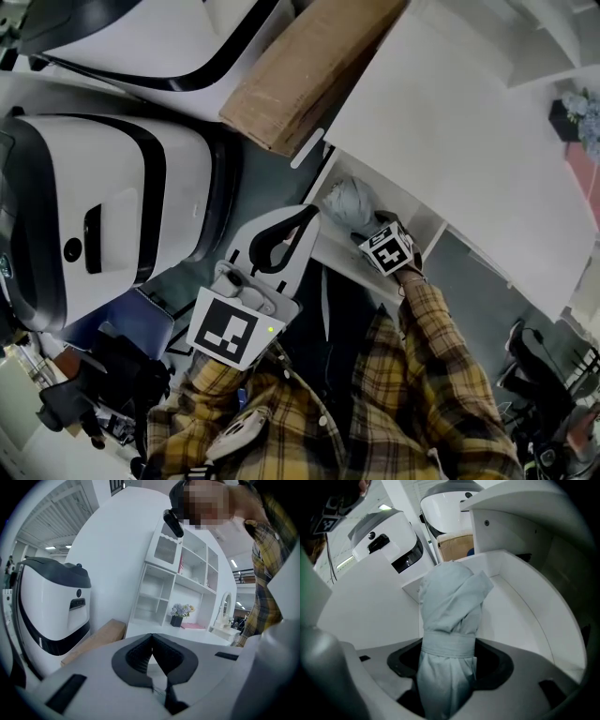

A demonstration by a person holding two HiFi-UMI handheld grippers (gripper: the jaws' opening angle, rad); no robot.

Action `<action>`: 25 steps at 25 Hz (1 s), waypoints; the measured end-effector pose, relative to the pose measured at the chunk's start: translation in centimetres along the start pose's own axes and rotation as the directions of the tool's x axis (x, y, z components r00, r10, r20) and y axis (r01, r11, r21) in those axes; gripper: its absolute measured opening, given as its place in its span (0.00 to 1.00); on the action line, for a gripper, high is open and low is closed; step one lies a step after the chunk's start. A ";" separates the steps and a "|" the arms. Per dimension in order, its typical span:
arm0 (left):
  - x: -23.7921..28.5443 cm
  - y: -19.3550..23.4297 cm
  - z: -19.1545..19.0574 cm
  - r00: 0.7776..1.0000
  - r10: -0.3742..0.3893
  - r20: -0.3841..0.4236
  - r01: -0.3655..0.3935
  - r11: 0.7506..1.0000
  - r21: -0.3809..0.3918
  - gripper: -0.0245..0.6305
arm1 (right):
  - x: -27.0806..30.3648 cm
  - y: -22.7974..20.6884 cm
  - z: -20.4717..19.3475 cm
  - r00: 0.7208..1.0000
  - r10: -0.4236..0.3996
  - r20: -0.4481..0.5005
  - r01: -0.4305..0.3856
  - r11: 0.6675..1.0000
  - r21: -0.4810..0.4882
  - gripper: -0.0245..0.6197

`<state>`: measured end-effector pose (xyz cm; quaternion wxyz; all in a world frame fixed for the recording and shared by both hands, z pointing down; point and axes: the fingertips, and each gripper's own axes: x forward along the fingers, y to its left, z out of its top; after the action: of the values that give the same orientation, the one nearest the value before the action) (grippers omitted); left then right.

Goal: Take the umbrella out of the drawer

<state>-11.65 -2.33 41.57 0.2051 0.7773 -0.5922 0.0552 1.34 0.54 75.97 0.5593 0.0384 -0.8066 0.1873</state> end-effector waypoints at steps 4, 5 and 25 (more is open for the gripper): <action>0.2 -0.2 1.3 1.000 -0.013 0.021 0.012 1.000 0.014 0.07 | -1.7 0.0 1.3 0.999 -0.008 0.032 0.009 1.000 -0.024 0.51; 0.3 -0.4 1.7 0.999 -0.018 0.027 0.017 1.000 0.019 0.07 | -2.2 0.1 1.6 0.999 -0.009 0.040 0.011 1.000 -0.028 0.51; -0.1 -1.5 6.9 0.991 -0.083 0.103 0.075 0.994 0.082 0.07 | -14.4 2.7 6.4 0.963 -0.050 0.263 0.070 0.995 -0.065 0.51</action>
<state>-11.35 -4.58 34.91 0.1447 0.8094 -0.5685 0.0284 0.30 -1.27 60.18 0.4545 0.0665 -0.8782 0.1334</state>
